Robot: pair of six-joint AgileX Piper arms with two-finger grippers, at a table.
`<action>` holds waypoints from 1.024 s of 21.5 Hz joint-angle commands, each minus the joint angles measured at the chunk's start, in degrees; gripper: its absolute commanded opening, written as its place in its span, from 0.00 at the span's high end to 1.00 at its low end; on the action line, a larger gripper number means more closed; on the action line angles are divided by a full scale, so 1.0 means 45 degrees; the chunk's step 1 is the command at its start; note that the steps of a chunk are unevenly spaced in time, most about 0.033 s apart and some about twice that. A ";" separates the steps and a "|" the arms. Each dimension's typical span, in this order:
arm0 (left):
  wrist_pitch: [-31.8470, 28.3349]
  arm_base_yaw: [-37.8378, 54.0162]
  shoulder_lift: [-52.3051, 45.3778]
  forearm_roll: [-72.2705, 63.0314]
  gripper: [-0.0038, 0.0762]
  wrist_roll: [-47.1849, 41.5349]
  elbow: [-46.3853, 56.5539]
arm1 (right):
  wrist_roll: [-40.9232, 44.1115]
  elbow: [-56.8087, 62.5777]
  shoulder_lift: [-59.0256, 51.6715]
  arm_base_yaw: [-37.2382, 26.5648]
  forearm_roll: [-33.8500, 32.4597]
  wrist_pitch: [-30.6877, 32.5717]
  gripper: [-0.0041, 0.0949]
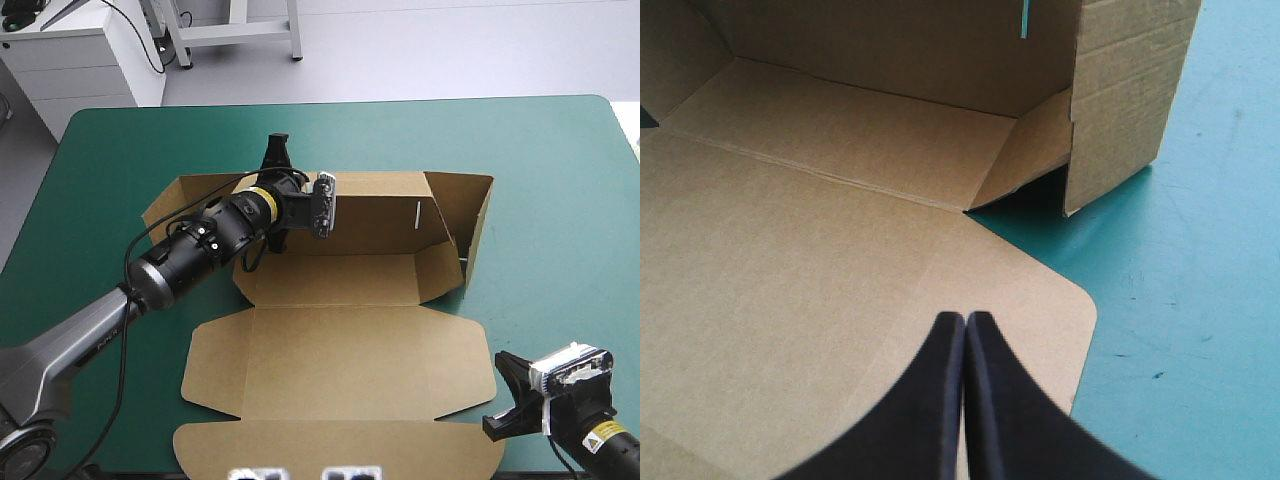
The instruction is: Fold the box
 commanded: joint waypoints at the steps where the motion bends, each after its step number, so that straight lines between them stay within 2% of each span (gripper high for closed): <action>1: -0.1046 -0.0425 -0.0852 0.3066 0.96 -0.2732 0.0503 | 0.0000 -0.0293 0.0134 -0.0016 0.0204 -0.0895 0.98; 2: -0.1125 -0.0444 -0.0897 0.3990 0.96 -0.3622 0.0775 | 0.0000 -0.0293 0.0134 -0.0016 0.0139 -0.0949 0.98; 5: -0.1215 -0.0444 -0.1360 0.7960 0.96 -0.8409 0.1913 | 0.0582 -0.0293 0.0134 -0.0016 0.0048 -0.1630 0.98; 7: -0.1215 -0.0444 -0.1491 0.9554 0.96 -0.9990 0.2413 | 0.0948 -0.0293 0.0235 -0.0016 0.0015 -0.2240 0.98; 13: -0.1419 -0.0444 -0.1490 0.9507 0.96 -1.0263 0.2713 | 0.0848 -0.1530 0.2571 -0.0016 -0.0016 -0.2611 0.98; 17: -0.1328 -0.0444 -0.1490 0.9560 0.96 -1.0263 0.2713 | 0.0848 -0.4748 0.5571 -0.0016 -0.0152 -0.2459 0.98; 22: -0.0829 -0.0444 -0.1490 0.9611 0.96 -1.0263 0.2713 | 0.0943 -0.8437 0.8872 -0.0016 -0.0652 -0.1171 0.98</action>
